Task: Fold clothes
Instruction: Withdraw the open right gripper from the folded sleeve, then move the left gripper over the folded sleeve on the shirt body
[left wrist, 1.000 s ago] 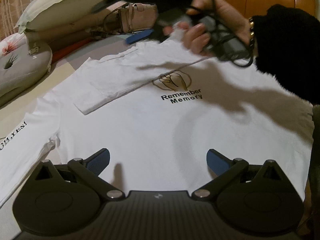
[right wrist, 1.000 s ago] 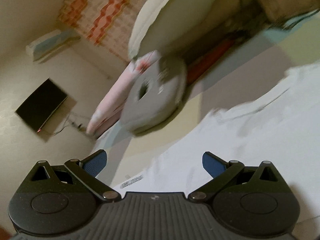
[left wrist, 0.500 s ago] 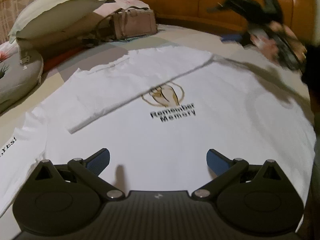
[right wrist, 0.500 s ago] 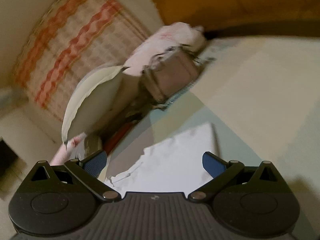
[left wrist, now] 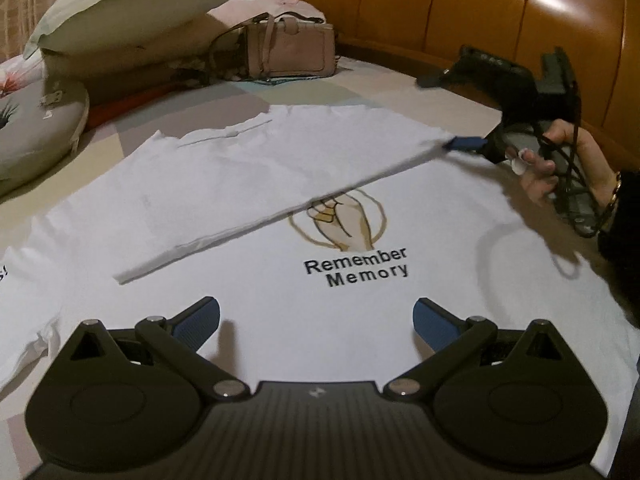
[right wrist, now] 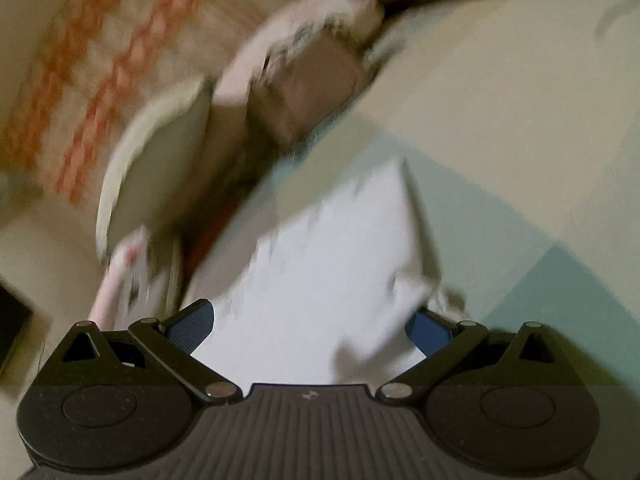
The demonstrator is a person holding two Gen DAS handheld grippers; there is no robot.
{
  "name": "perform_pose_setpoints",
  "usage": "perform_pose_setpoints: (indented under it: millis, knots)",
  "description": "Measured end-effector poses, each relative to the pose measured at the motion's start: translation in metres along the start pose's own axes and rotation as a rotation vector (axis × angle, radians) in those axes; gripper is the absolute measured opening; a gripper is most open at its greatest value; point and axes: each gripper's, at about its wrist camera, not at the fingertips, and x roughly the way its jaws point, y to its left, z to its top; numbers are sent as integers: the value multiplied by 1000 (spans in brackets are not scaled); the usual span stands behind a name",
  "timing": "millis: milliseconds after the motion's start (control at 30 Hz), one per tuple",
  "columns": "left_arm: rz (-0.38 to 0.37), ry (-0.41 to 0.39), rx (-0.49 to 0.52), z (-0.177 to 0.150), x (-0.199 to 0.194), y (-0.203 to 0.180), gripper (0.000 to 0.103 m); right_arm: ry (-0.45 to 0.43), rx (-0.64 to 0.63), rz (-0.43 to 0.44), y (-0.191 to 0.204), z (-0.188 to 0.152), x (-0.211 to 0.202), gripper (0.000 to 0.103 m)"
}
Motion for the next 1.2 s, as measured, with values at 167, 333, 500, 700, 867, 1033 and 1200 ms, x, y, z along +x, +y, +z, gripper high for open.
perform_pose_setpoints:
  millis: [167, 333, 500, 700, 867, 1033, 1200]
  knots:
    - [2, -7, -25, 0, -4, 5, 102, -59, 4, -50, -3, -5, -4, 101]
    - [2, -33, -45, 4, -11, 8, 102, -123, 8, -115, 3, 0, -40, 103]
    - [6, -29, -49, 5, -12, 9, 102, -77, -45, 21, 22, 17, -26, 103]
    - [24, -11, -61, 4, -8, 13, 102, 21, -82, -65, 4, -3, 9, 103]
    - [45, -16, -75, 3, -9, 15, 102, 59, -251, -162, 29, -20, -7, 103]
    - [74, -39, -106, 11, -15, 16, 102, 37, -582, -182, 63, -39, 9, 103]
    - [68, -30, -146, 50, -9, 13, 102, 166, -663, -209, 52, -43, 31, 103]
